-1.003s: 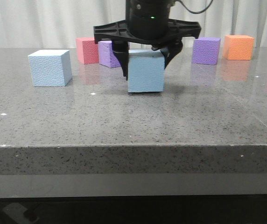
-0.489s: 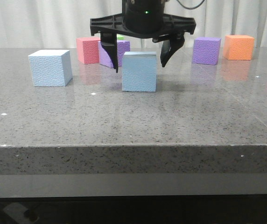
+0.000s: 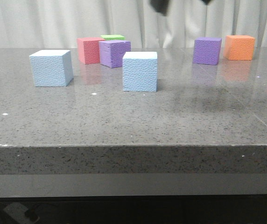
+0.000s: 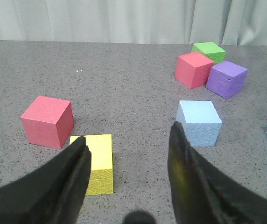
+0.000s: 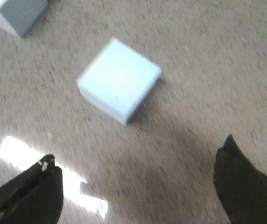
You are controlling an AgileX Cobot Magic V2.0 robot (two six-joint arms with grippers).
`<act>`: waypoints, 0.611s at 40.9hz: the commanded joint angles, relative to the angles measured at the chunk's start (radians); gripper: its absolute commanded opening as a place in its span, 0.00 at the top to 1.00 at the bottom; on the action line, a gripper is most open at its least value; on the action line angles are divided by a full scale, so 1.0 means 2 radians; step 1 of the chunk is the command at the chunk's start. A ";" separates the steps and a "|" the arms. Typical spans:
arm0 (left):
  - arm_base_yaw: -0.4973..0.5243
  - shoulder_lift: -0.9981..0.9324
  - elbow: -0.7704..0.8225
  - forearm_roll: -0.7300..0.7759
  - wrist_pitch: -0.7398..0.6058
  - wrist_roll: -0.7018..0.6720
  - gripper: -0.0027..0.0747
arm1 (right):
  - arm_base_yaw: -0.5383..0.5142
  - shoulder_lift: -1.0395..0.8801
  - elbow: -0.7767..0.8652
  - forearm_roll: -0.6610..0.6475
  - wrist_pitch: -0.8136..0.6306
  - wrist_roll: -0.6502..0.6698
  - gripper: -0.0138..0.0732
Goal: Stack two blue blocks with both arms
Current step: 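Raise the open right gripper away from the blue cube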
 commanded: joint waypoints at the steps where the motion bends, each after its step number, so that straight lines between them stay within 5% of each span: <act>1: -0.001 0.005 -0.013 0.000 -0.040 -0.004 0.49 | -0.032 -0.091 0.066 0.060 -0.063 -0.072 0.09; 10: -0.001 0.005 -0.013 0.000 -0.040 -0.004 0.49 | -0.052 -0.239 0.206 0.107 -0.127 -0.117 0.09; 25: -0.001 0.005 -0.013 0.000 -0.040 -0.004 0.49 | -0.052 -0.366 0.284 0.111 -0.139 -0.117 0.09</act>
